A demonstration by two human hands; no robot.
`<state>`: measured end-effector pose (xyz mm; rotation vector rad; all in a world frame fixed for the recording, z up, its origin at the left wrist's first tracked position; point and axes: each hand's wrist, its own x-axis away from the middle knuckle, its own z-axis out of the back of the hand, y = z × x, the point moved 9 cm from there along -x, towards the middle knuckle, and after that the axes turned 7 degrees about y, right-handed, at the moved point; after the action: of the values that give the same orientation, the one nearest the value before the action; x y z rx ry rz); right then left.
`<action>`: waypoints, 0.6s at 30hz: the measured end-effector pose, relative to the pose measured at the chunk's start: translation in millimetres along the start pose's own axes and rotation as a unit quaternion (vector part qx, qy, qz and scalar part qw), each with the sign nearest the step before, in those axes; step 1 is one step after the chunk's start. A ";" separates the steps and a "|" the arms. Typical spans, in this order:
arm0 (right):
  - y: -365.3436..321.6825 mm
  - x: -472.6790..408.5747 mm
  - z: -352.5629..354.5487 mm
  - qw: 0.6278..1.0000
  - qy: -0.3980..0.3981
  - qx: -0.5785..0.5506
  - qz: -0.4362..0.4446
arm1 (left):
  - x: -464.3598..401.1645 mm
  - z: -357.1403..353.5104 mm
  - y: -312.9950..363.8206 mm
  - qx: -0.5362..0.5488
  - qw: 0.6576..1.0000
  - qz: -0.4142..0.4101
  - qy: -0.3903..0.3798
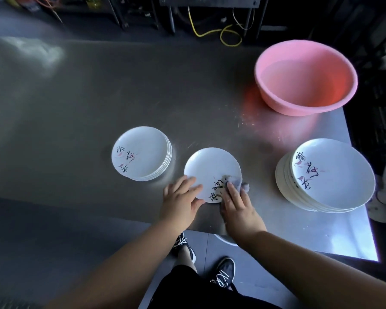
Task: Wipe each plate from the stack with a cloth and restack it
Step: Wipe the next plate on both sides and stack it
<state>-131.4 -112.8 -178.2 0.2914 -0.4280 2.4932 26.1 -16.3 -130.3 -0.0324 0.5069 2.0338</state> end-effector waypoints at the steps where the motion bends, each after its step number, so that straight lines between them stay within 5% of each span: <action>1: 2.7 -0.9 1.0 1.000 0.015 -0.005 0.008 | 0.8 -0.3 -0.5 0.003 1.000 0.004 0.002; 4: 16.7 -14.5 38.9 0.992 0.105 -0.069 -0.002 | -1.4 1.2 -0.2 0.013 1.000 0.001 0.006; 9: 13.7 -19.3 58.3 0.992 0.091 -0.089 -0.011 | -6.6 0.2 -3.0 0.015 1.000 -0.005 -0.001; 13: -4.6 9.1 61.8 0.974 0.184 -0.121 0.043 | -8.7 -0.9 -2.7 0.019 0.999 -0.013 -0.023; 15: -2.7 13.6 93.2 0.952 0.212 -0.220 -0.021 | -12.1 1.7 0.1 0.023 0.999 -0.027 -0.035; 18: 26.6 -0.3 107.5 0.929 0.126 -0.276 -0.210 | -24.0 16.0 -4.5 0.000 0.999 0.010 -0.046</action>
<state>-134.8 -172.9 -85.2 -0.1523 -0.8343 1.8653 44.9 -28.6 -111.7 0.0672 0.4518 2.0448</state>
